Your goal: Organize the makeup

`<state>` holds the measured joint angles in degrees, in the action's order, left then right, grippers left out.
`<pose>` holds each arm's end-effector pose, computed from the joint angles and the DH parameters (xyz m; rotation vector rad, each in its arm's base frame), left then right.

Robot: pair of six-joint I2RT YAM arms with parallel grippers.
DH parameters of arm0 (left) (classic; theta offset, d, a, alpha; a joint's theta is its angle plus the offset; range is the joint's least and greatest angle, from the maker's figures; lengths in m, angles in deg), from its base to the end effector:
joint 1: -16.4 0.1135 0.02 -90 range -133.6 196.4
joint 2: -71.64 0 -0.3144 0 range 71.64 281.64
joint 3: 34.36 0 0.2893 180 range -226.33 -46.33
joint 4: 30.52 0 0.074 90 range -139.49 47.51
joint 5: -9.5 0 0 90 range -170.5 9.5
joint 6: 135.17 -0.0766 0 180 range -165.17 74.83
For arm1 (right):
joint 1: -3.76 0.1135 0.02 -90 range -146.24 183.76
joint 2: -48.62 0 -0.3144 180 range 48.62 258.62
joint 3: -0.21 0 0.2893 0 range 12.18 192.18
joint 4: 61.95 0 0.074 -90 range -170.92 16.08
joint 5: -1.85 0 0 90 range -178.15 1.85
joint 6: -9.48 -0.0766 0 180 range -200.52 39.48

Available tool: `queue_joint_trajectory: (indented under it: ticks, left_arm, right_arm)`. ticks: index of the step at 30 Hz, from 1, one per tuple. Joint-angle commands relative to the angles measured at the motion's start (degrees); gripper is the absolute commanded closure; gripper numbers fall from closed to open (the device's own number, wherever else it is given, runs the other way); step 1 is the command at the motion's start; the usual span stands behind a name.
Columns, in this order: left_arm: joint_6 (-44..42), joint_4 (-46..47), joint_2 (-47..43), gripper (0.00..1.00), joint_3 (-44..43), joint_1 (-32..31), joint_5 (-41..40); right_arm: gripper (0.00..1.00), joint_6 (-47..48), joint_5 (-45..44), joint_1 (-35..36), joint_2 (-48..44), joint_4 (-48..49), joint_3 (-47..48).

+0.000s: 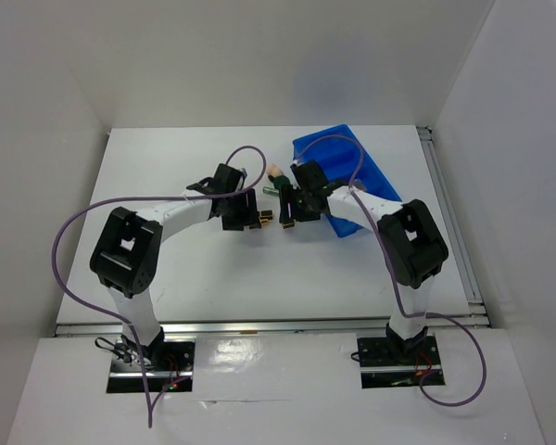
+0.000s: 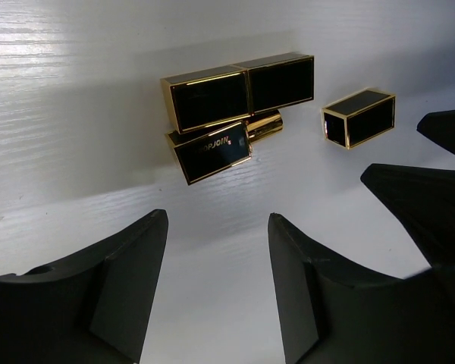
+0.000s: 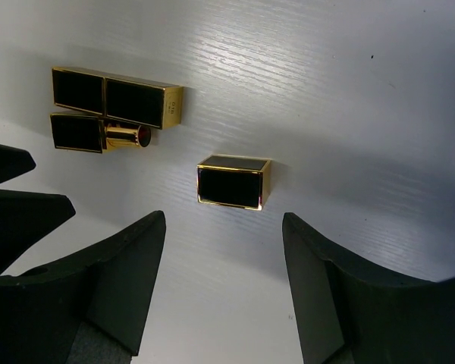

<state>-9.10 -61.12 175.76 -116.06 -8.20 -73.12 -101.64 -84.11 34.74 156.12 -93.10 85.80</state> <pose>0.4090 -0.1981 0.1883 -0.2030 2.5797 -0.5809 0.4030 0.2483 0.1852 -0.2495 2.5428 0.4557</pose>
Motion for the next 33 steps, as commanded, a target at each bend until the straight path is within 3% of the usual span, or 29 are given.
queue_joint_trajectory:
  ticks: [1,7,15,33]
  left_arm:
    - [0.75,1.67,1.09,0.31,-0.31,-0.27,0.28]
    - [0.75,1.67,1.62,0.31,-0.31,-0.27,-0.25]
    - [0.22,1.67,-0.14,0.39,0.74,-0.27,-2.71]
    - [4.27,4.57,-1.37,0.4,2.41,1.92,-3.25]
  right_arm:
    - [0.29,0.73,1.15,0.13,1.47,0.89,2.49]
    - [0.32,0.73,1.15,0.13,3.94,1.42,3.63]
    - [0.39,0.21,1.15,0.13,5.61,2.57,4.68]
    - [0.4,-3.92,6.07,-3.91,1.31,6.7,-0.41]
